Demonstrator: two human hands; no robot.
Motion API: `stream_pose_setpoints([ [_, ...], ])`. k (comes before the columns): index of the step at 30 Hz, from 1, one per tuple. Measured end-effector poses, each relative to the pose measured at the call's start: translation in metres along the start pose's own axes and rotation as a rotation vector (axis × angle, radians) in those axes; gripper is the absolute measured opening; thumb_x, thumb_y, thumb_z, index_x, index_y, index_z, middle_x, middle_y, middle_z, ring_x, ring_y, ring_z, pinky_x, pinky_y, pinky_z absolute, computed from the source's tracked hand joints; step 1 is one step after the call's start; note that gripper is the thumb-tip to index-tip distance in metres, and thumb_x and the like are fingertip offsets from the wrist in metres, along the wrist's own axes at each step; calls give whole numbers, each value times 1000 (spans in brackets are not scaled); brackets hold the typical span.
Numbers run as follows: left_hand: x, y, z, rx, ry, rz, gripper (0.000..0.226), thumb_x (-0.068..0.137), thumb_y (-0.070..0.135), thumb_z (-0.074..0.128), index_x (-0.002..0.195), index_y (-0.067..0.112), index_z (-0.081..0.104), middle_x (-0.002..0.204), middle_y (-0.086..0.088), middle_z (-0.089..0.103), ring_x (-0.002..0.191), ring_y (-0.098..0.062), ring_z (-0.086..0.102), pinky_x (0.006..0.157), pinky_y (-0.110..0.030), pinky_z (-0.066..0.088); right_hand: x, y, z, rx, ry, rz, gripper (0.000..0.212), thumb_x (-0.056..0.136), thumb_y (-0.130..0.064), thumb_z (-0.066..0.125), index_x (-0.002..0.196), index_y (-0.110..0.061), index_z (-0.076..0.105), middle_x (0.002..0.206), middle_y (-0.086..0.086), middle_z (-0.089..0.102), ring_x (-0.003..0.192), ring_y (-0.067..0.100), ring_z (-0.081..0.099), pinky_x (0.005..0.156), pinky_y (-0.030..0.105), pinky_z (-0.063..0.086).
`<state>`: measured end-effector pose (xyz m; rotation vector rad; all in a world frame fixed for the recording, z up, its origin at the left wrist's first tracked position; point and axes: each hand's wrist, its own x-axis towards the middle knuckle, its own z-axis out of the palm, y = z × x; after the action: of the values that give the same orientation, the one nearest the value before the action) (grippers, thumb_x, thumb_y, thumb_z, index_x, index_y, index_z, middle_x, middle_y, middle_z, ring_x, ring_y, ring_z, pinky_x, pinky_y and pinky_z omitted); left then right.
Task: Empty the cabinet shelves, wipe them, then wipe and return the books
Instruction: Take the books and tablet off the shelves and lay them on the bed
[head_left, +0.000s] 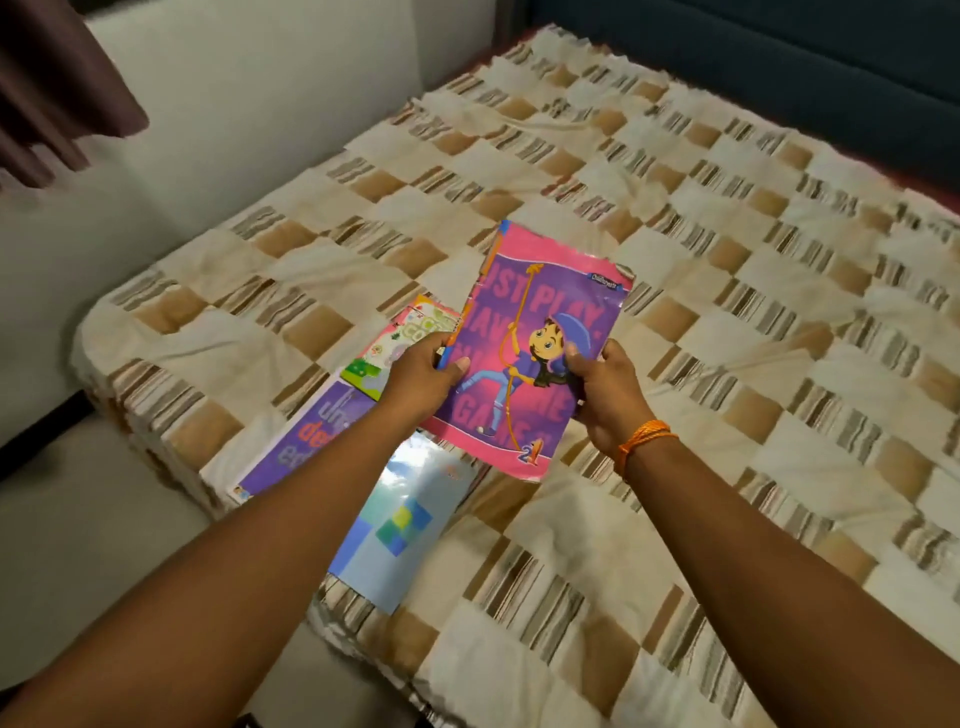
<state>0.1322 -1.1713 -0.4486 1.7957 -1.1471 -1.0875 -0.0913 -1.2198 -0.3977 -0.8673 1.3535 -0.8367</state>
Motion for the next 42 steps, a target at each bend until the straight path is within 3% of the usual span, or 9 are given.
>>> stream_pose_setpoints([
  [4,35,-33,34,147,23,-71,27,93,23,65,119,17,67,108,-1,71,94,-20,61,77,-30,41,46,64,-3,-61,-53,92,41,93,-2,65,128,-18,50,113,6,70,87,25,69,63,42,59],
  [8,72,-88,65,255,4,-147,37,88,5,59,124,11,63,101,-6,64,94,-30,59,68,-28,32,90,122,-1,-89,-33,145,41,92,-2,66,127,-17,50,112,9,71,82,24,71,60,40,60],
  [17,141,-175,106,445,-35,-148,36,86,0,58,121,3,61,107,-23,59,102,-42,58,71,-30,32,186,207,6,-103,12,212,42,89,6,65,118,-23,56,105,8,71,86,27,70,58,31,54],
  [23,158,-199,125,597,-64,-111,46,87,-2,55,132,6,54,115,-22,52,108,-42,55,82,-41,44,216,244,-4,-116,32,259,40,83,3,75,118,-12,61,106,17,73,88,34,72,59,38,59],
  [26,151,-200,130,650,-29,-109,50,84,-2,58,132,9,53,115,-20,53,108,-42,55,83,-43,47,219,244,-12,-182,-4,320,36,81,-1,78,114,-8,65,98,22,73,76,33,70,70,51,59],
  [30,139,-190,134,680,-12,-133,49,84,2,60,132,12,54,121,-17,55,112,-40,56,85,-44,49,221,233,-20,-466,16,327,22,73,-7,81,90,-3,68,73,19,71,57,30,62,65,49,61],
  [32,134,-178,133,658,36,-142,39,89,7,60,127,14,59,127,-14,54,115,-38,56,89,-44,50,217,220,-22,-516,48,322,22,71,-4,78,91,-5,68,80,26,73,60,31,66,65,54,62],
  [35,124,-152,125,568,60,-153,44,94,14,61,138,16,57,136,-13,52,122,-36,54,97,-45,48,202,190,-22,-440,63,292,39,82,-3,75,119,-8,63,94,21,73,66,24,69,62,37,61],
  [42,88,-63,84,319,98,-189,39,91,16,65,130,14,63,128,-9,66,118,-29,59,96,-33,45,138,96,-15,-286,-73,135,27,91,-2,65,117,-6,62,104,24,70,72,24,69,61,34,55],
])
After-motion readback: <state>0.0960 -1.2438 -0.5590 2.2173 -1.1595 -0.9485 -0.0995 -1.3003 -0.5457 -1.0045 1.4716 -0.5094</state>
